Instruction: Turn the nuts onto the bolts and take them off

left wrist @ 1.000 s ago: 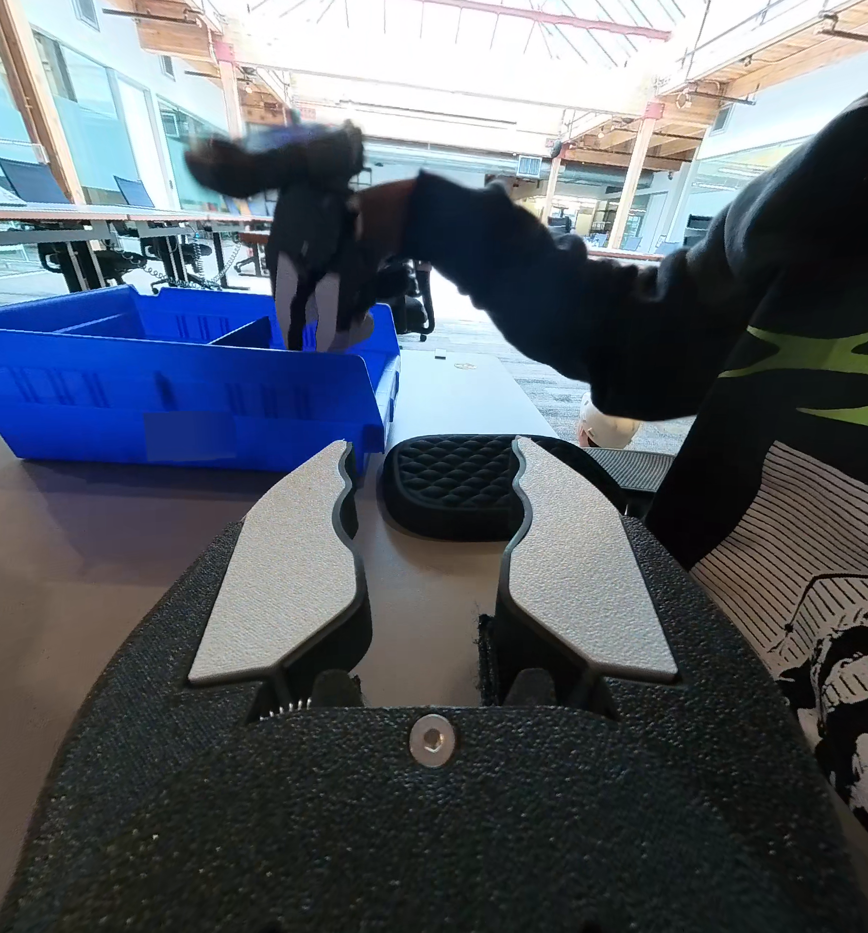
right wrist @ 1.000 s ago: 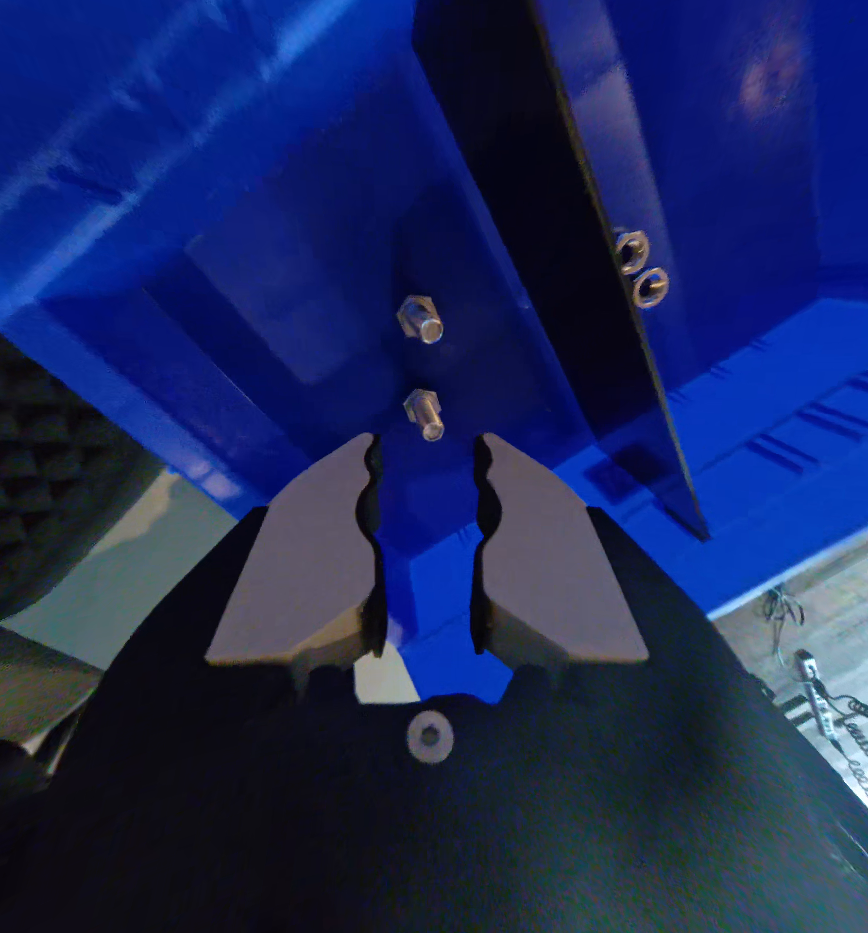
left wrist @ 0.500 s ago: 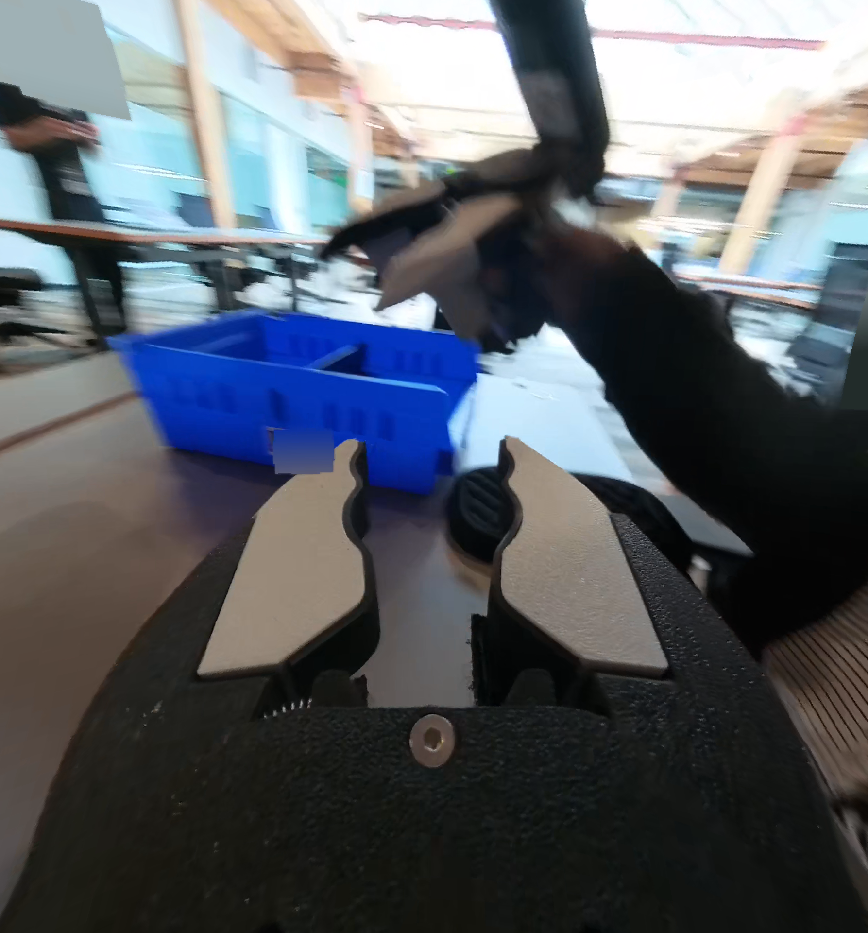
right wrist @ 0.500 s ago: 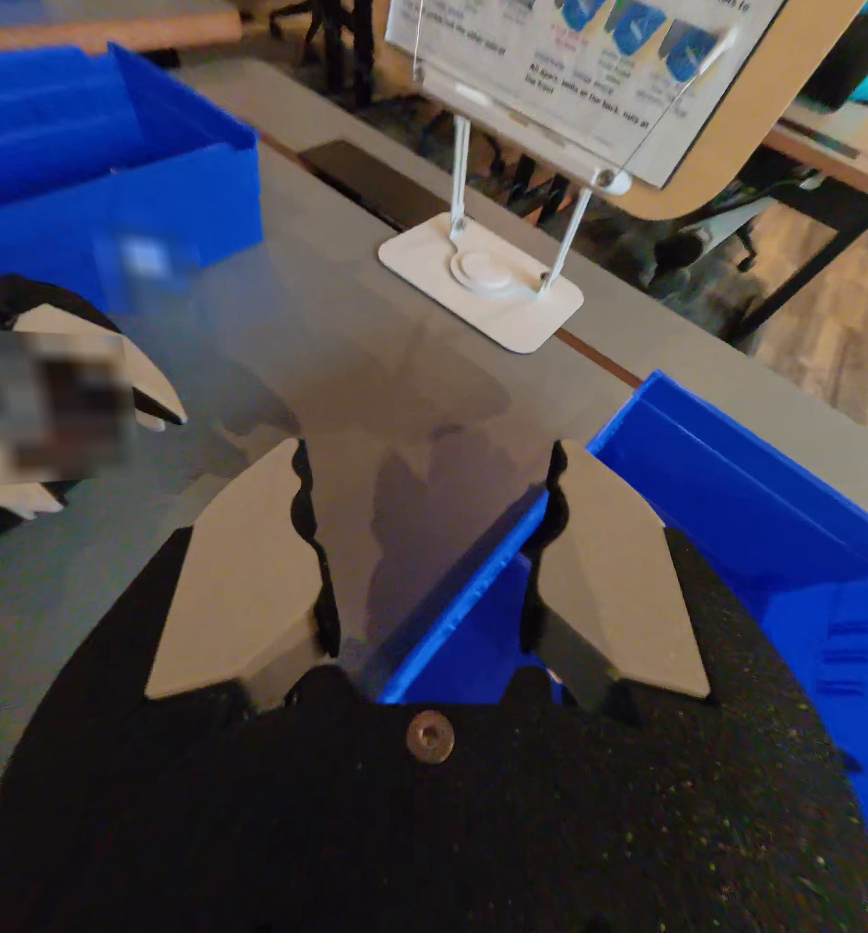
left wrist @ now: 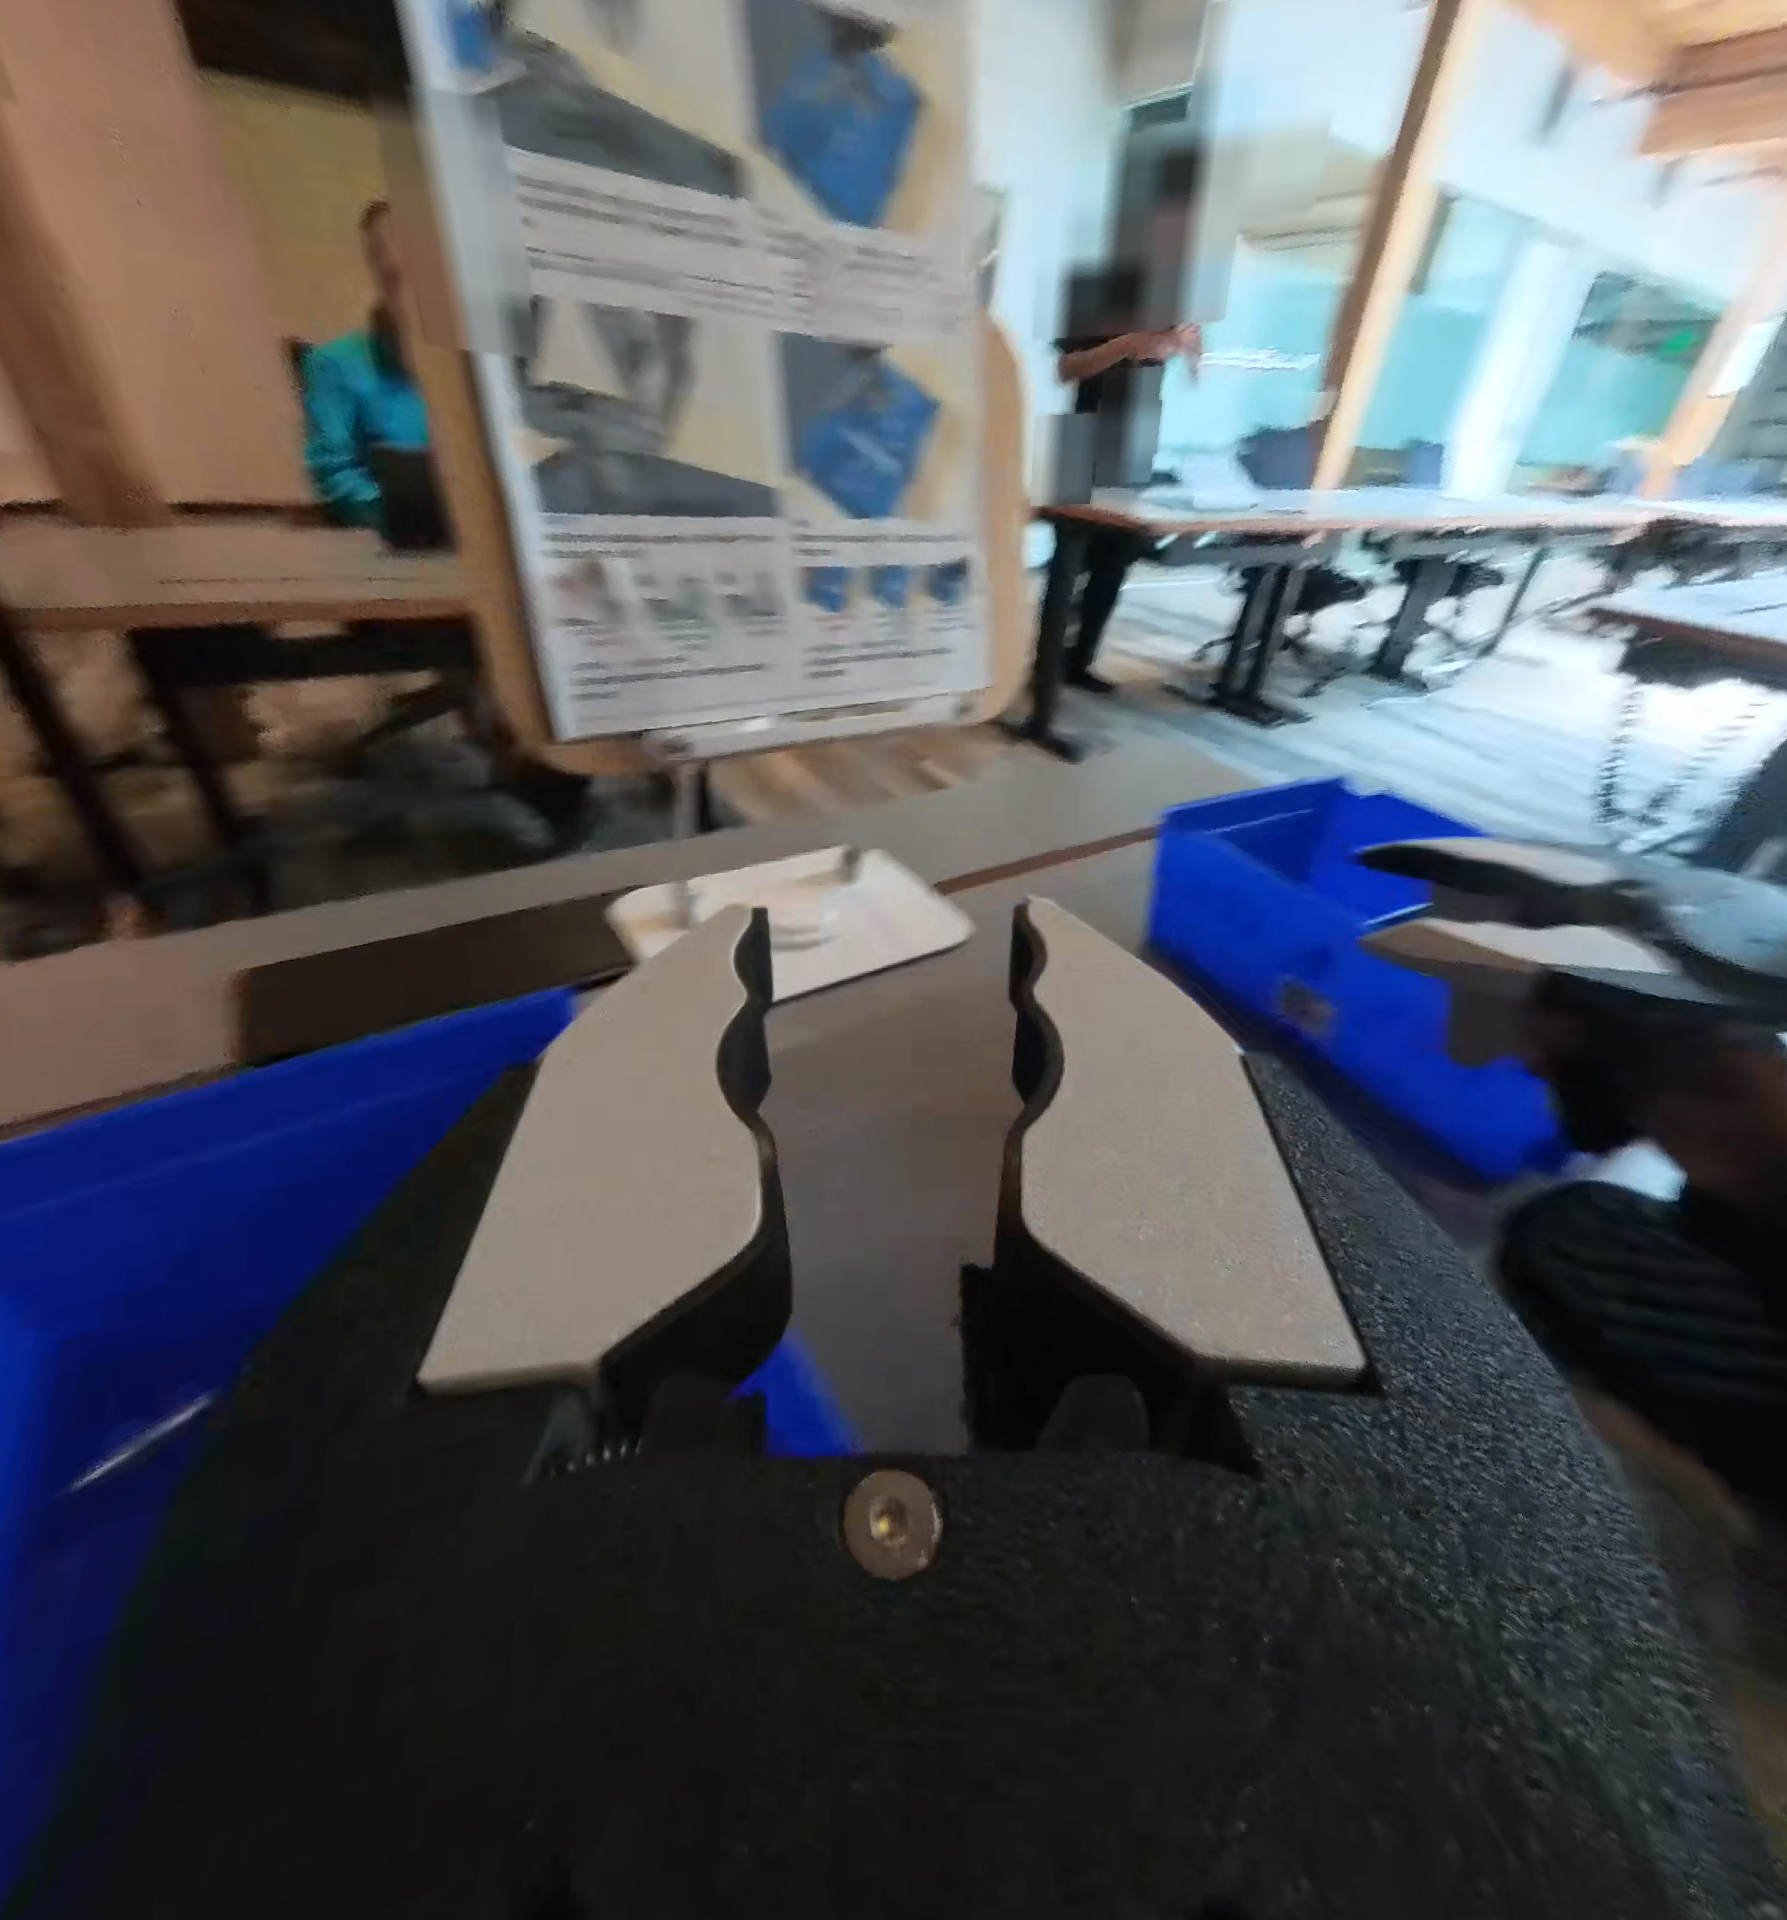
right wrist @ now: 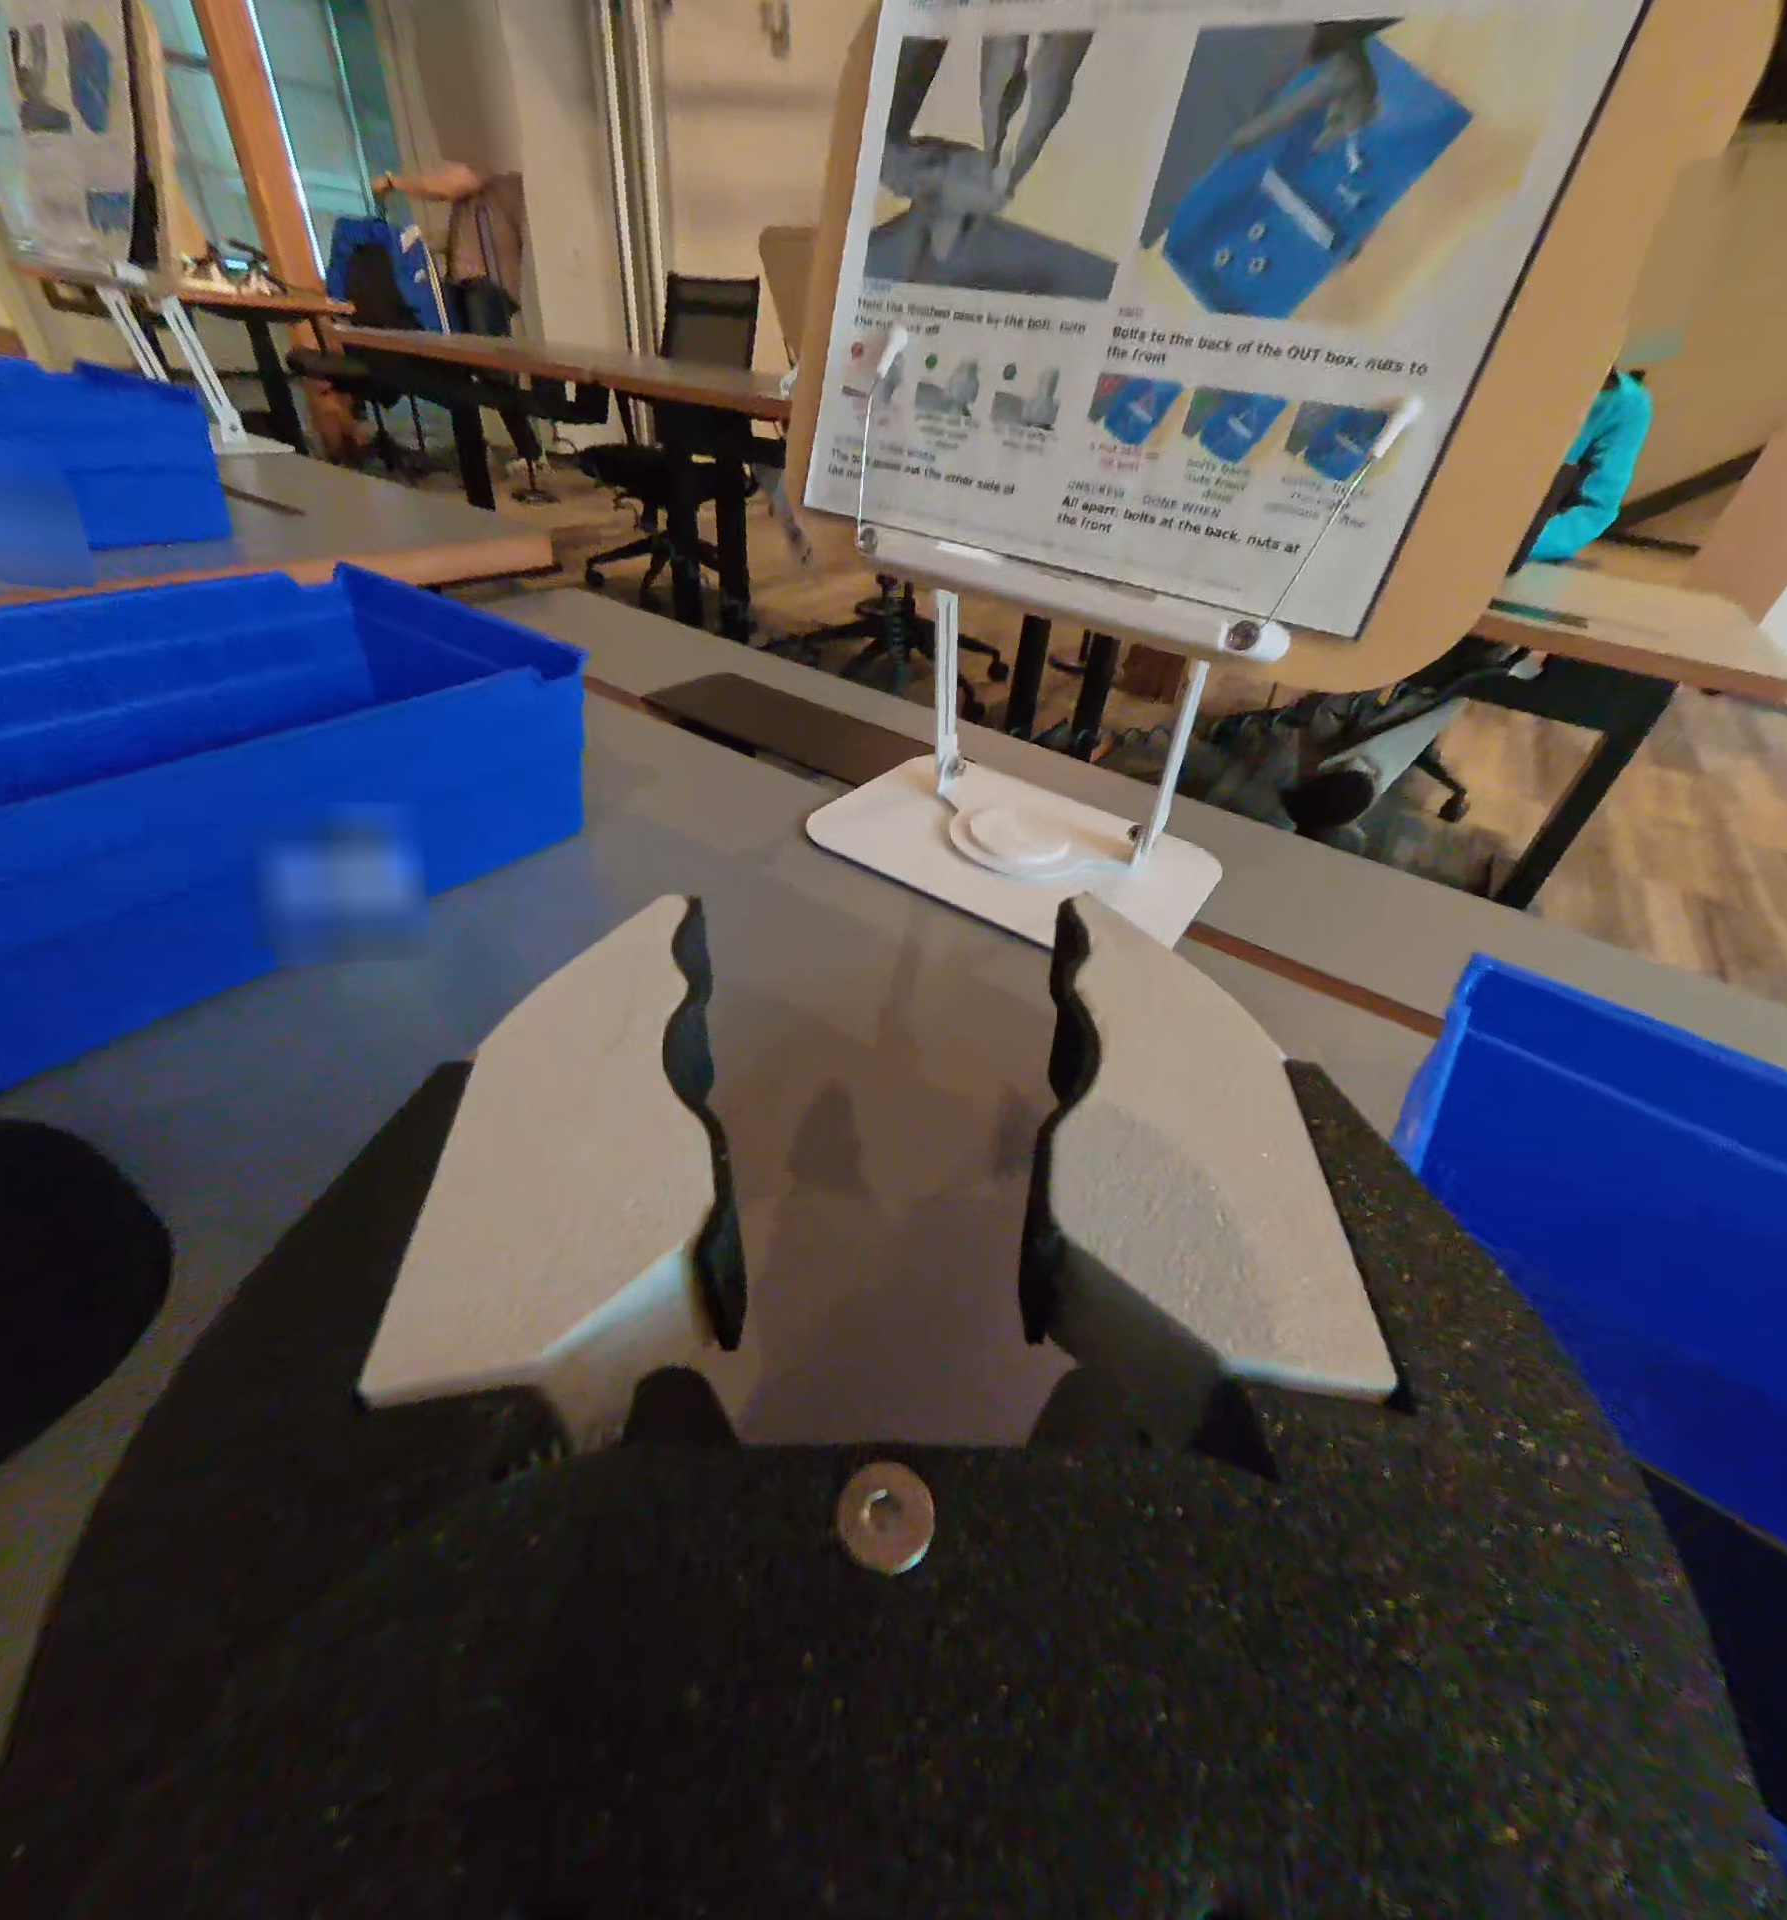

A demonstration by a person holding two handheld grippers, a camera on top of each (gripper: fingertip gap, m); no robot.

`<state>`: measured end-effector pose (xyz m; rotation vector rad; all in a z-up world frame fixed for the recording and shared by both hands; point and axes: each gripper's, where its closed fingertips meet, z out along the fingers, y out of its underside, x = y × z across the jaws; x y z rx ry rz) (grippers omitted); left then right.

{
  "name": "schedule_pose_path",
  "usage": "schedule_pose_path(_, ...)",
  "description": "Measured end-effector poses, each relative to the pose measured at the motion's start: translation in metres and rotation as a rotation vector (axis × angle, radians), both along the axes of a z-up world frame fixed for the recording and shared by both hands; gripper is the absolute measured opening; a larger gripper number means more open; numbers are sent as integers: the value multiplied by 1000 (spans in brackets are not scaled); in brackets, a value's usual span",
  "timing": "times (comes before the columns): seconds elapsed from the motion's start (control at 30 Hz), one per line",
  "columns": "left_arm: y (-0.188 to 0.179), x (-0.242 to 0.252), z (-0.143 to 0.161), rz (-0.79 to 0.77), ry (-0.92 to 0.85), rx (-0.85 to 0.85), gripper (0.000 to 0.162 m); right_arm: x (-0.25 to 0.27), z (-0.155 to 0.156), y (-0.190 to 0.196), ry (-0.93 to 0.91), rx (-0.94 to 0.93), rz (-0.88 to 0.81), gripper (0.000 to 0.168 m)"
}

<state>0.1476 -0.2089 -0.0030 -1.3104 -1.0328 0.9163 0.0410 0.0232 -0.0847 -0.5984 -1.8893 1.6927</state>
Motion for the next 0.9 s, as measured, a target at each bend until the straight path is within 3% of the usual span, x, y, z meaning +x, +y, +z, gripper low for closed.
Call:
schedule_pose_path(0.13,-70,-14,-26,120,-234,-36,47,5,1,-3,47,32,10,63)
schedule_pose_path(0.3,-112,-44,-87,161,-535,-51,49,6,0,-3,31,25,31,62)
schedule_pose_path(0.43,-121,-61,-131,172,-713,-88,49,7,-2,-2,19,21,37,62)
schedule_pose_path(0.67,-131,-85,-176,198,-874,-144,50,10,-4,-3,2,27,53,62)
schedule_pose_path(0.9,-132,-104,-208,190,-920,-136,49,10,-3,-1,-9,10,64,61)
